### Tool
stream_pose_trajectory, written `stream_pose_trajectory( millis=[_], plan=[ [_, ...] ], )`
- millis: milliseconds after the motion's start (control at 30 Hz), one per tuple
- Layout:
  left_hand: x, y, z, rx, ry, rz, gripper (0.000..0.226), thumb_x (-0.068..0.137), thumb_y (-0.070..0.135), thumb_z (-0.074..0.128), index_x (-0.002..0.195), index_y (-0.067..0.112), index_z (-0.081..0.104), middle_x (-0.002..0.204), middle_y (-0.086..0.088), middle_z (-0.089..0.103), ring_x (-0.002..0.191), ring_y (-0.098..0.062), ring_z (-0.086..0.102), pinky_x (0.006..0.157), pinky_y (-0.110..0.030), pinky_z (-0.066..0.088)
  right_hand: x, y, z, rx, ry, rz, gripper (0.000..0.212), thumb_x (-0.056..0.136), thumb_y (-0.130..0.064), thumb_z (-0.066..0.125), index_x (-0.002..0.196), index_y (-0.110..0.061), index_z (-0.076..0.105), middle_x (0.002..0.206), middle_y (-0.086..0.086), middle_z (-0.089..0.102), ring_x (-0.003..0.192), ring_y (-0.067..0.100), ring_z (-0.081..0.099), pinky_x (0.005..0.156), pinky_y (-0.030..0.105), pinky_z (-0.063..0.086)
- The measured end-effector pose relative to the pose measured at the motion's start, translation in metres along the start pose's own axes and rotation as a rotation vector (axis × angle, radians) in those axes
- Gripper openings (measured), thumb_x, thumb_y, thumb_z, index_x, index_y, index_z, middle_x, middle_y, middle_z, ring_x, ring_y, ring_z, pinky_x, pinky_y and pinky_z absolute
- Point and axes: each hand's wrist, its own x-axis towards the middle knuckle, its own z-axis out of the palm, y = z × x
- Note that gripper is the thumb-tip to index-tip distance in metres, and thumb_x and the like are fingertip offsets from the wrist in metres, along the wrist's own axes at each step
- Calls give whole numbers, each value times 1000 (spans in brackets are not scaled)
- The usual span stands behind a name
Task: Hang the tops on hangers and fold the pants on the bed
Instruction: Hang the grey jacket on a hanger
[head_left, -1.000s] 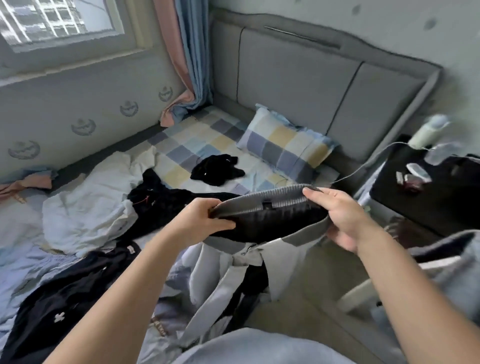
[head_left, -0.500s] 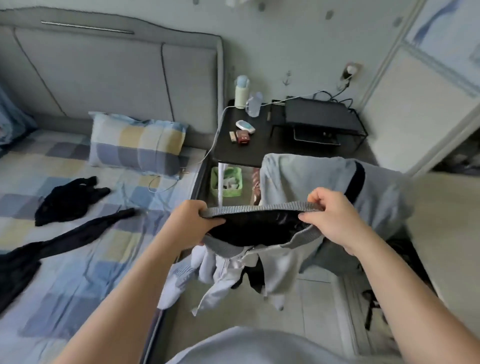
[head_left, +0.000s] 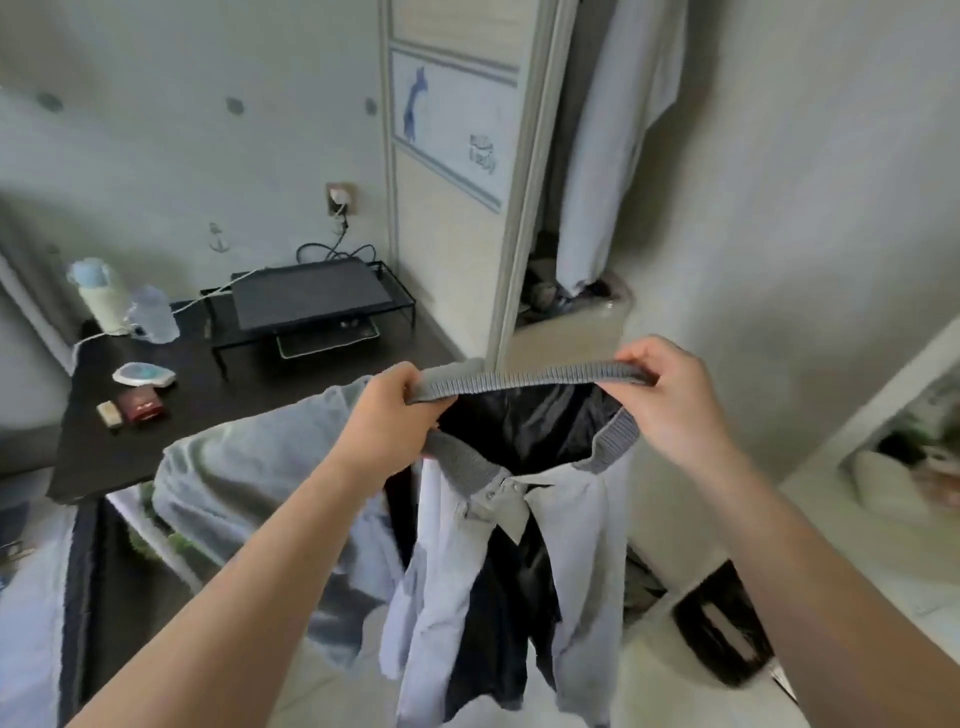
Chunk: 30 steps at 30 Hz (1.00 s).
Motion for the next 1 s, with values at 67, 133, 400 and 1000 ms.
stream_pose_trajectory(
  millis=[67, 133, 400, 1000],
  plan=[
    [29, 24, 26, -28, -6, 86, 38, 94, 16, 68, 70, 14, 38, 59, 3, 43, 47, -9, 38, 44, -20, 35, 20, 3, -25, -41, 86, 6, 26, 84, -11, 77, 78, -29, 59, 82, -1, 68, 76, 16, 61, 69, 26, 45],
    [61, 48, 48, -33, -26, 165, 34, 94, 16, 65, 71, 14, 40, 59, 3, 42, 53, -13, 36, 51, -27, 34, 41, 1, -50, -65, 152, -5, 22, 86, -12, 74, 80, -26, 59, 82, 3, 68, 77, 19, 61, 72, 32, 44],
    [189, 187, 117, -139, -124, 504, 36, 96, 19, 63, 70, 16, 38, 62, -1, 39, 59, -18, 34, 52, -33, 28, 146, -36, -142, -207, 470, -93, 26, 94, -12, 63, 74, -20, 47, 63, -4, 51, 61, 13, 42, 59, 31, 32],
    [402, 503, 191, -204, -219, 979, 24, 97, 17, 58, 73, 13, 56, 70, -4, 56, 78, -28, 54, 67, -32, 37, 358, -180, -303, -772, 926, -52, 25, 98, -23, 59, 75, -15, 52, 71, -1, 53, 71, 22, 52, 56, 29, 37]
  ],
)
